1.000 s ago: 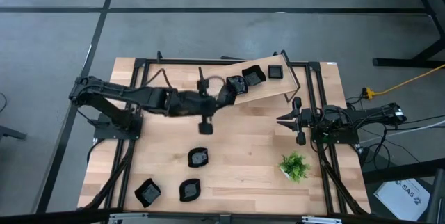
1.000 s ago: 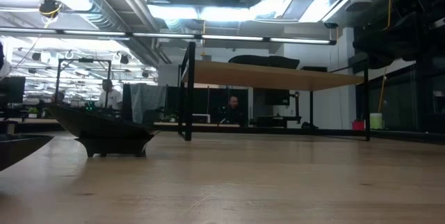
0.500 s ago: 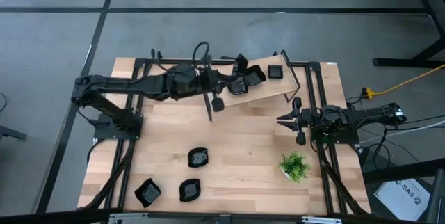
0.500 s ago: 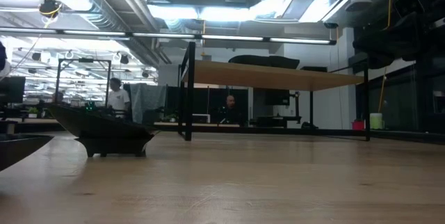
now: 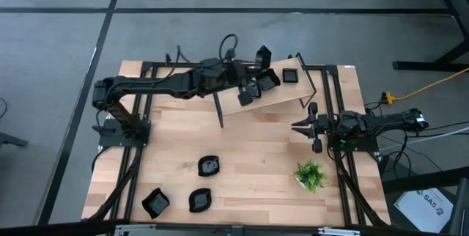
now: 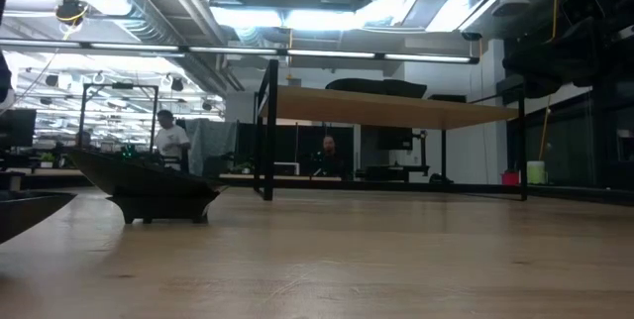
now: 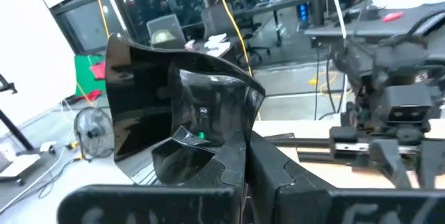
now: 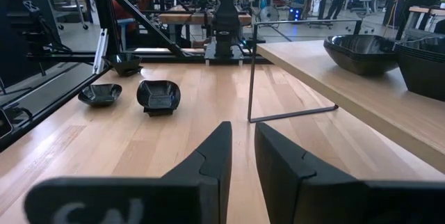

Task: Pick & Place Mini shaped plates
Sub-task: Stack the distorted square plate on top of the distorted square plate on the shelf

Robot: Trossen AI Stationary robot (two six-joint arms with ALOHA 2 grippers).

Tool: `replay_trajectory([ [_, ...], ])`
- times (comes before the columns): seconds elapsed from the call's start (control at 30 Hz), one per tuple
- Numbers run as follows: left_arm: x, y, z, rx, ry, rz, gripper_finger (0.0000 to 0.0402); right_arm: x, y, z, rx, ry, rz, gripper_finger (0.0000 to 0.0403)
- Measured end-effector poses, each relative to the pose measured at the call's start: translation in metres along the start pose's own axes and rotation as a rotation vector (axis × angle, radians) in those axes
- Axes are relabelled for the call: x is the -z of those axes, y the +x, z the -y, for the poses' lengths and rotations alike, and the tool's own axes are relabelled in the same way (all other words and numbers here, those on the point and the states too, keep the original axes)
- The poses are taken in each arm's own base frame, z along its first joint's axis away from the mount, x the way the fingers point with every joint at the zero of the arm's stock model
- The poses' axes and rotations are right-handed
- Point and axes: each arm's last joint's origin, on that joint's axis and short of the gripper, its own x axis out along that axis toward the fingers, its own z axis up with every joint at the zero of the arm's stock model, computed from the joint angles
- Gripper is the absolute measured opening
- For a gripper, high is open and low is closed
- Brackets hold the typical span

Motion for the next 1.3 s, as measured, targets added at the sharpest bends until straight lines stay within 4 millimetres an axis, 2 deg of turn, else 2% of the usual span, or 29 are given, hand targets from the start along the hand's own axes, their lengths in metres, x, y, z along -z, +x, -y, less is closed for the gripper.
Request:
replay_trajectory([
  [0.23,0.004,0.031,0.002,0.000,0.009,-0.089,0.0002,0.000,0.000,0.000,0.000,0.000,0.000,0.0065],
  [0.43,0.027,0.049,0.010,-0.058,0.007,-0.232,0.0002,0.000,0.000,0.000,0.000,0.000,0.000,0.0065],
  [0.67,0.050,0.063,0.013,-0.113,-0.179,-0.303,0.0003,0.000,0.000,0.000,0.000,0.000,0.000,0.0065],
  [0.87,0.059,0.068,0.017,-0.106,-0.222,-0.333,0.0003,0.000,0.000,0.000,0.000,0.000,0.000,0.0065],
  [1.3,0.064,0.068,0.018,-0.116,-0.292,-0.372,0.0003,0.000,0.000,0.000,0.000,0.000,0.000,0.0065],
])
